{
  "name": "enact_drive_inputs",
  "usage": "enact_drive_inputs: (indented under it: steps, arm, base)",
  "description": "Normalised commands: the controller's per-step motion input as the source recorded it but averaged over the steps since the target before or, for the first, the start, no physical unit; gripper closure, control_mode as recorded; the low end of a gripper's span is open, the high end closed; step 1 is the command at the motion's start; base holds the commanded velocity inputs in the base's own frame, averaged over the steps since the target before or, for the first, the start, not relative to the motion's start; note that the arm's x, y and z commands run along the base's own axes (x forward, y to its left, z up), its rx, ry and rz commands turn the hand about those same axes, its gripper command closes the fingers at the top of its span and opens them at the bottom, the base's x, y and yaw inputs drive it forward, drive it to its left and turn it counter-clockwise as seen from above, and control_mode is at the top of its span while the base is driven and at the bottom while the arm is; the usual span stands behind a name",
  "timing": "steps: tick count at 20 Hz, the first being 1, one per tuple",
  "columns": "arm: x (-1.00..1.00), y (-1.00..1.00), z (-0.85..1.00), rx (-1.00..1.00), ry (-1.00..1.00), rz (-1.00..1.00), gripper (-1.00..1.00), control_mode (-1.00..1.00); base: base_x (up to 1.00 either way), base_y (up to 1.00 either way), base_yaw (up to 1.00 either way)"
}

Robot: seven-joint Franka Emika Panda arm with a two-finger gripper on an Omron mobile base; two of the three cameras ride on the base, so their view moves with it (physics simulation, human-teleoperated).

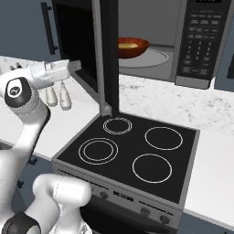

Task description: Pick the cucumber from the sink and place it in the bowl. Then pick the bowl and place it in the microwave. Then close the microwave door and press the start button.

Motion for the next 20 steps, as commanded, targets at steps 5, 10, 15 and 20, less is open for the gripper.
enact_drive_inputs:
  steps: [5,10,15,20]
  arm:
    - [0.02,-0.69,0.01,0.11,0.0,0.39,-1.0,-1.0]
    - [0.12,-0.6,0.0,0.11,0.0,0.39,-1.0,-1.0]
    - [0.35,-0.4,0.06,0.12,0.03,0.35,-1.0,-1.0]
    - [0.73,-0.16,0.01,0.11,0.09,0.29,-1.0,-1.0]
  base:
    - [0.0,0.0,0.0]
    - [0.0,0.0,0.0]
    - [0.0,0.0,0.0]
    - [0.0,0.0,0.0]
